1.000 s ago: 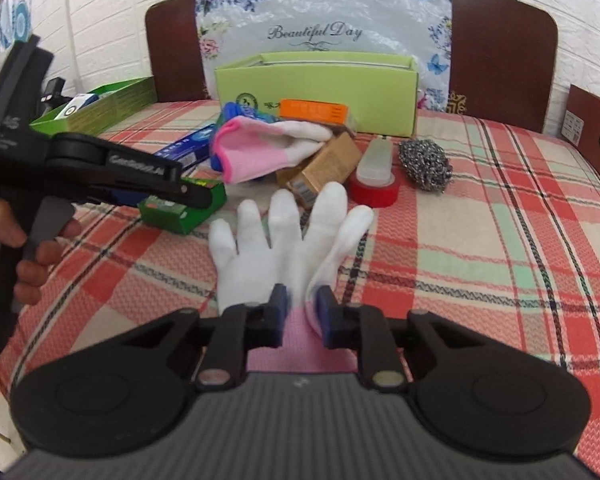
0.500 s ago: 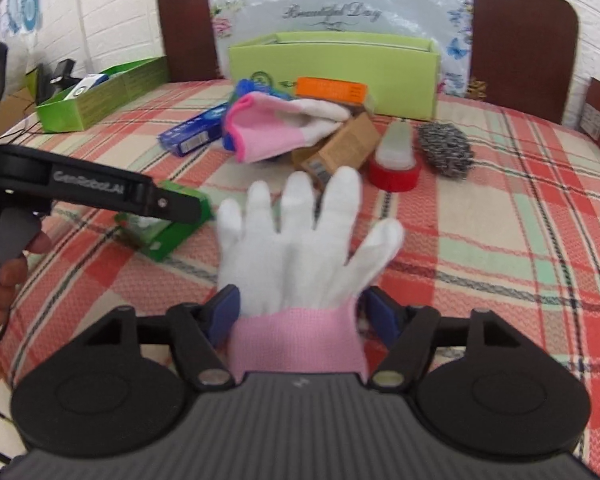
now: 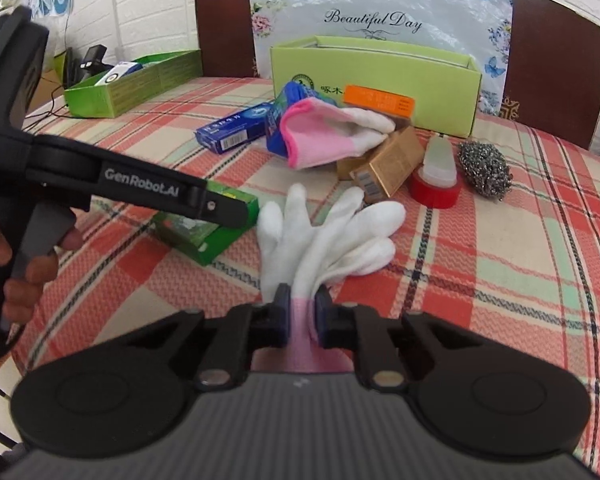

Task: Organize objects
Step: 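Grasp the second green candy box with the left tool while the right tool grasps the white glove, then drop the candy box into the green box with the left tool while the right tool drops the glove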

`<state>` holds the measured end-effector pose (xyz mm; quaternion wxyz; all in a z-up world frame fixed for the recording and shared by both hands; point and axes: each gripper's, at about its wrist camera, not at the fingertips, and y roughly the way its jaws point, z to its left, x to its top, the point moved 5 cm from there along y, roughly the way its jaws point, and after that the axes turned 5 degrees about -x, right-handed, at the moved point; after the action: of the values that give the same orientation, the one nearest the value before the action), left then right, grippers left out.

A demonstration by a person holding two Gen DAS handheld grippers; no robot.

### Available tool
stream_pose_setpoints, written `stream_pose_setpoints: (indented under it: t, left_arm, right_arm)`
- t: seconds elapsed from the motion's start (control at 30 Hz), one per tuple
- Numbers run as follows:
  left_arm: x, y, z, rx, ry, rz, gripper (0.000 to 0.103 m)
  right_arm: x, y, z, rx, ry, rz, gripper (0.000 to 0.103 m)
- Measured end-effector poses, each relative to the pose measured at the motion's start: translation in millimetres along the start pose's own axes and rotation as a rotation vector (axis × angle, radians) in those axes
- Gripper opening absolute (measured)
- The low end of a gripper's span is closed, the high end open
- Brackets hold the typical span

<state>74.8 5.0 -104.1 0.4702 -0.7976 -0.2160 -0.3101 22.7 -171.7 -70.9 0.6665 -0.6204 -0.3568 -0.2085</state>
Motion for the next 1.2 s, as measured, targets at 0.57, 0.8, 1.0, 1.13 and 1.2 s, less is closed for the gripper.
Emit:
stream_pose_setpoints:
  t: [0.57,0.8,1.0,1.13,1.2]
  left_arm:
    - [117,-64,-29,-0.060,0.120,-0.260,0.063]
    - [189,-51,-23,-0.061,0.101,-0.311,0.063]
    - [246,-9,-16,-0.052,0.072,-0.327,0.063]
    - [273,31,-4,-0.037,0.070,-0.305,0.063]
    - [282,55,7,-0.026,0.049,-0.284,0.063]
  right_arm:
    - [107,-65,-50,0.051,0.079,-0.291,0.010]
    - [169,-52,-63,0.040,0.051,-0.372,0.010]
    - [231,-3,-76,0.028,-0.009,-0.417,0.010]
    - [258,47,-83,0.042,-0.045,-0.375,0.010]
    - [269,71,-85,0.032,-0.067,-0.357,0.010]
